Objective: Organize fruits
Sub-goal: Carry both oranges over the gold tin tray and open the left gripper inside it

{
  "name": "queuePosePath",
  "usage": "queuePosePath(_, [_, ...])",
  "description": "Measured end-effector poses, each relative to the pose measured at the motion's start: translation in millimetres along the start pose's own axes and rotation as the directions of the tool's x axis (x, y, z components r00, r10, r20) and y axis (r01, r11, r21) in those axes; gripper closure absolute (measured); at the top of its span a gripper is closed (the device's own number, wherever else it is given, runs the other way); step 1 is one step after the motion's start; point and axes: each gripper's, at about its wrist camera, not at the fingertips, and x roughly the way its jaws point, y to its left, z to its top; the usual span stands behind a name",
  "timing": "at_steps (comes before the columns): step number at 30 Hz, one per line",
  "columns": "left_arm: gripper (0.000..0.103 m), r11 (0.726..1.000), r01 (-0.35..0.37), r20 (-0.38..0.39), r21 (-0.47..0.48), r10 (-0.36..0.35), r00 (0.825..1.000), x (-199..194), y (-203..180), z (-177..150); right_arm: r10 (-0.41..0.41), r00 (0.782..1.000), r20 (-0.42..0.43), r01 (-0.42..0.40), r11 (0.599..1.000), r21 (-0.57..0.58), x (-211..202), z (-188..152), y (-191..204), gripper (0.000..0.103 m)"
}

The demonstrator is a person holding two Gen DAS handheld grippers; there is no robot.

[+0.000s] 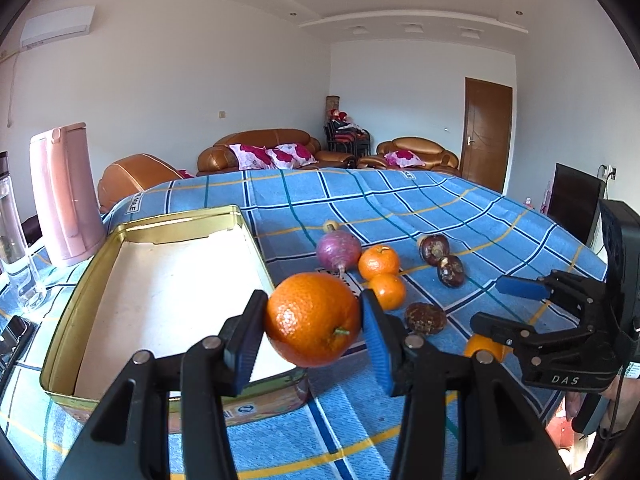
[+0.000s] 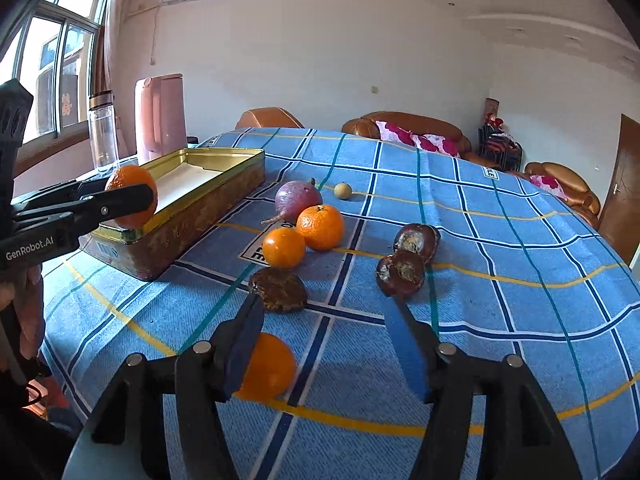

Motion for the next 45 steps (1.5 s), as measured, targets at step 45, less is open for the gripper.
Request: queuePosePath(45, [0.054, 0.984, -0.175, -0.017, -0.033, 0.175, 0.984, 11.4, 83.2, 31.7, 0.166, 0.984, 0.069, -0.145, 0.961, -0.237, 35.8, 100.2, 93.3, 0.060])
